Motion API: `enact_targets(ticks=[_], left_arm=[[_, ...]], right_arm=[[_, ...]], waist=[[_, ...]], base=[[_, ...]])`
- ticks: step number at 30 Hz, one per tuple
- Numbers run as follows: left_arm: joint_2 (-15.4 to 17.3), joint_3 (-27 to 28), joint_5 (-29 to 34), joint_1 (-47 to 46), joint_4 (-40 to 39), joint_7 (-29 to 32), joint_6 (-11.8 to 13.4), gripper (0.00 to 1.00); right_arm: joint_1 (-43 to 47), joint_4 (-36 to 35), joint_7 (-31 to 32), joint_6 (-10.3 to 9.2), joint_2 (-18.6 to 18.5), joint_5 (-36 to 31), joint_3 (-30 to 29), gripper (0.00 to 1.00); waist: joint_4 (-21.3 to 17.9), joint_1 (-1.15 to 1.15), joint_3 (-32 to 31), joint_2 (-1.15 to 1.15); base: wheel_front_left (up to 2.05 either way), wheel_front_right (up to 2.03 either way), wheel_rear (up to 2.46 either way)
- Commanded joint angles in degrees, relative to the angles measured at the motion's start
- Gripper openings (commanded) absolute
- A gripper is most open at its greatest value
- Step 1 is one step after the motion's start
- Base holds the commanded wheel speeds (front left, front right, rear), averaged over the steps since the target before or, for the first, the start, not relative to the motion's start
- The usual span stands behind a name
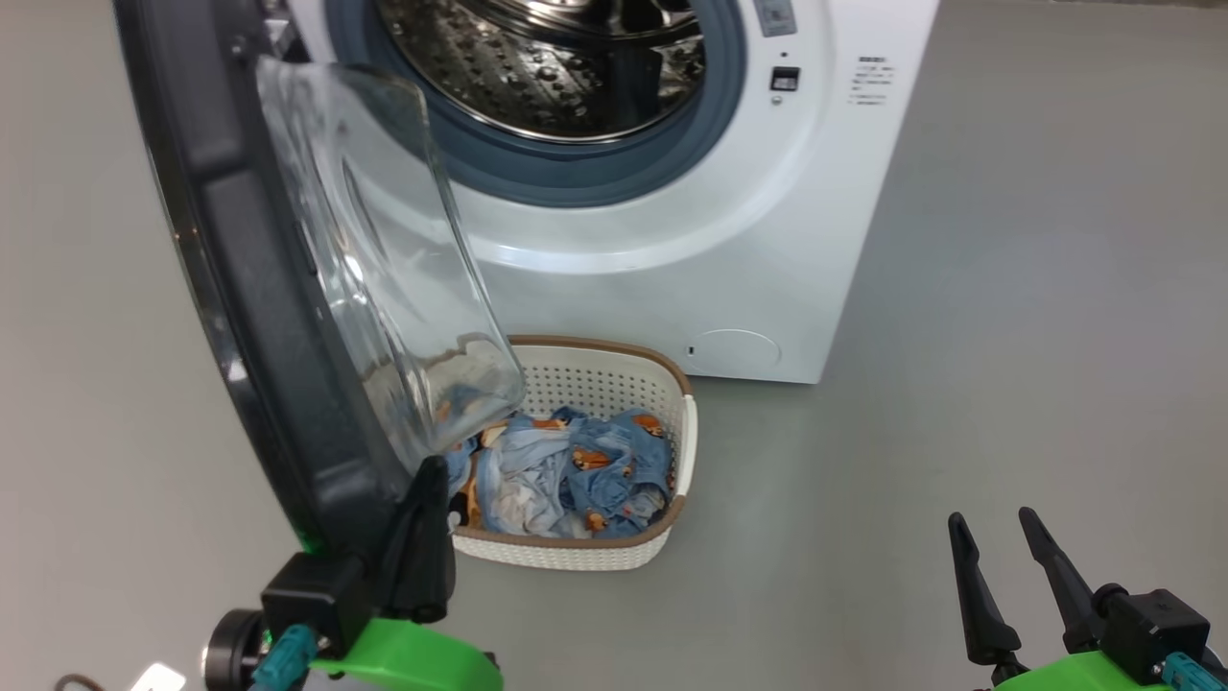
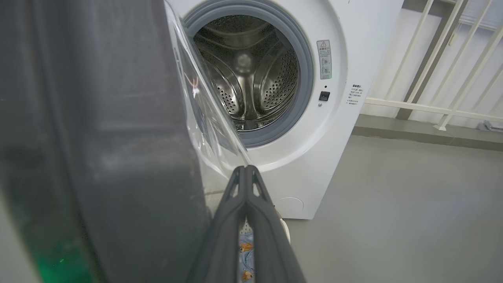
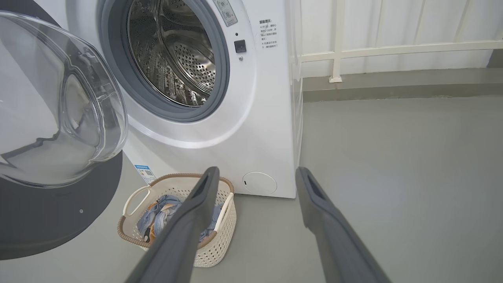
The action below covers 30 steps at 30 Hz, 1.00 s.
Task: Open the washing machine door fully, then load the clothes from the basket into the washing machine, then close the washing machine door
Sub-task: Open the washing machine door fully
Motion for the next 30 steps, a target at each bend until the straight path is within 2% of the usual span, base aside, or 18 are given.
enact_targets(ticks=[1,14,30], left_arm=[[1.59,3.28,0.03,-0.32,-1.41,-0.48,1.43,0.0],[4.74,8.94,-1.75,2.34,-0.92,-2.01,3.3,0.0],[8.24,16.59,-6.12,-1.52,6.9,-5.82,1.48,0.0]], right_arm=[[-1.95,-1.49,-0.01,0.09,-0.48,-0.11,1.29,1.0],[-1.61,-2.72,0.93,0.09,-0.48,-0.43,1.36,1.0],[-2.11,-4.1,1.73,0.09,-0.48,-0.47,1.49,1.0]], waist=[[1.31,0.0,-0.16,0.0],[4.33,0.0,-0.56,0.0],[4.76,0.0,1.08,0.0]], base=[[0.0,0.0,0.0],[0.0,0.0,0.0],[0.0,0.0,0.0]])
